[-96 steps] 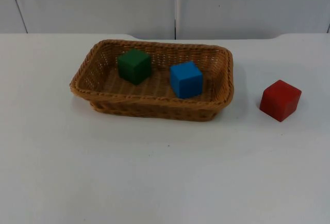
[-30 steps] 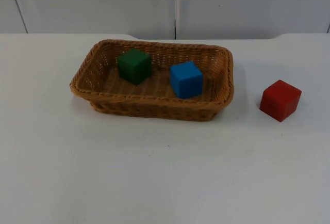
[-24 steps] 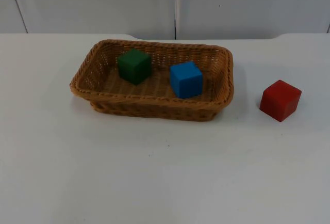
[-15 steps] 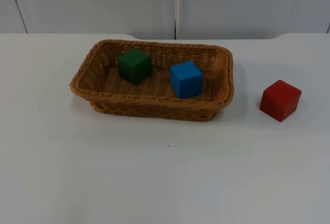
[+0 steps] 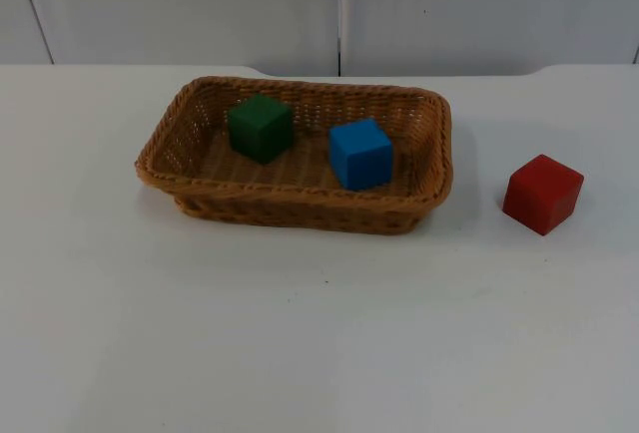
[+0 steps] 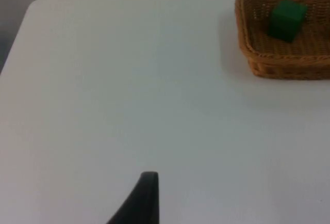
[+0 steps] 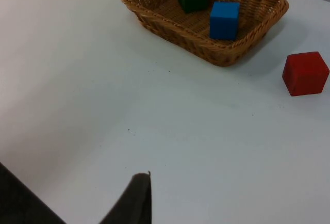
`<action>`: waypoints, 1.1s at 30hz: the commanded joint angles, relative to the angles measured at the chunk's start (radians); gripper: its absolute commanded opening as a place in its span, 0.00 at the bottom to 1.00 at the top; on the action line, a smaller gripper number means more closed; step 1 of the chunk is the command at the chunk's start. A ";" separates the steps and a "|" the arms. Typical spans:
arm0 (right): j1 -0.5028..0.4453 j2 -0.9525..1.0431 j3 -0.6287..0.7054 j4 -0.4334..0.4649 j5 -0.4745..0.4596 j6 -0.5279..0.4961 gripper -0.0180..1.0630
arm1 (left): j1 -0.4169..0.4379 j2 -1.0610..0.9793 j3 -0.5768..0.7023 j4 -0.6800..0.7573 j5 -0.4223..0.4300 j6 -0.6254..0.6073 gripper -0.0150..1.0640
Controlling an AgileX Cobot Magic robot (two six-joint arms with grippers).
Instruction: Pick up one cube with each hand and place exactly two cubes into the same basket, leaving the remaining cube outside.
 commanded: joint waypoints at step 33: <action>-0.050 -0.002 0.004 0.002 -0.005 0.000 0.99 | 0.013 -0.005 0.004 0.000 -0.001 -0.006 0.99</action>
